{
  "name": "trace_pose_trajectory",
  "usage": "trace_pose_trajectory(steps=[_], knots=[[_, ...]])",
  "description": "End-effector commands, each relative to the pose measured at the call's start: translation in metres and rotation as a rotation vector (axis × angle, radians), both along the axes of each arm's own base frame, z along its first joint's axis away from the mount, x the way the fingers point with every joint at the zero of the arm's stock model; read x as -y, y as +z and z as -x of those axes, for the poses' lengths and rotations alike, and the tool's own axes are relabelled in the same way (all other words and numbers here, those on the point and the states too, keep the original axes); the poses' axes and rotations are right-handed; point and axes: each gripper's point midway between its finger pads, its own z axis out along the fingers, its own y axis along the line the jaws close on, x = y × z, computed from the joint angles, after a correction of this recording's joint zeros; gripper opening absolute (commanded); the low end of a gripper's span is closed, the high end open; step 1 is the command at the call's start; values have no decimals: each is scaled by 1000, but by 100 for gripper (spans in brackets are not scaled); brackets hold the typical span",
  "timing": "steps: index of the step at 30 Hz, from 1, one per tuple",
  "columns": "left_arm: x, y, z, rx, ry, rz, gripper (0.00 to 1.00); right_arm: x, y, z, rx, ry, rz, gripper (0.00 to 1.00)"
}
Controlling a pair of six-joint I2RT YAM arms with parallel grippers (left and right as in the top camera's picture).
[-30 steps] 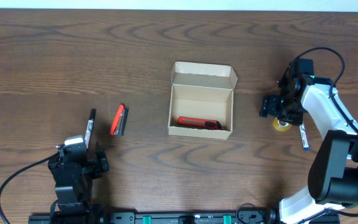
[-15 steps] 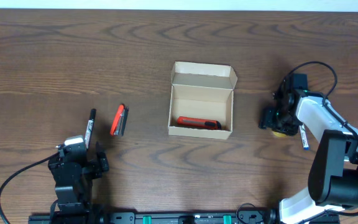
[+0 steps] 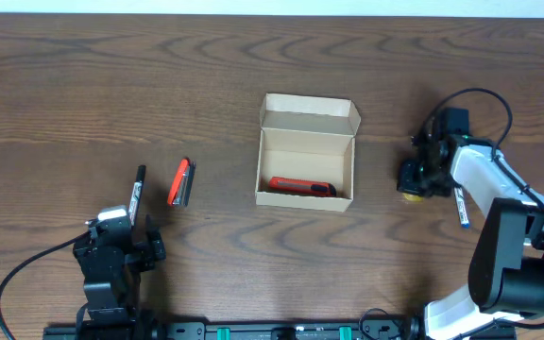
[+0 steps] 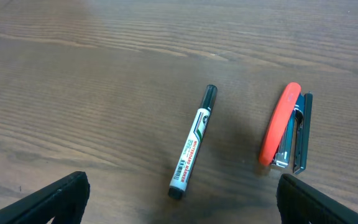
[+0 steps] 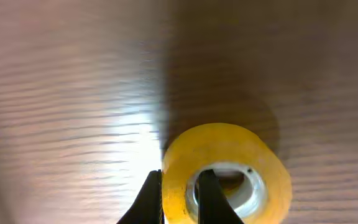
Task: Pack container
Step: 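Grasp the yellow tape roll with the right gripper, then carry the tape roll into the box and release it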
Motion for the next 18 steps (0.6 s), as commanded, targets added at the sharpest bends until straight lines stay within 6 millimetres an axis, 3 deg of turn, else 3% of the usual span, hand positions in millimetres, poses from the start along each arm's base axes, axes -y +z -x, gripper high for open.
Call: trace_pose_trajectory(steps=[1,5,9,14,18], knots=[[1,8,-1,19,-1,12,95,-22,51,-41,165,126,-92,1],[2,8,-1,19,-2,12,95,-51,116,-69,332,264,-134,1],[5,8,-2,21,-22,24,95,-106,170,-70,471,595,-185,1],[7,7,-2,21,-30,29,95,-171,193,-29,464,1035,-185,1],[7,7,-2,21,-30,29,95,-198,189,-4,434,1319,-68,1]])
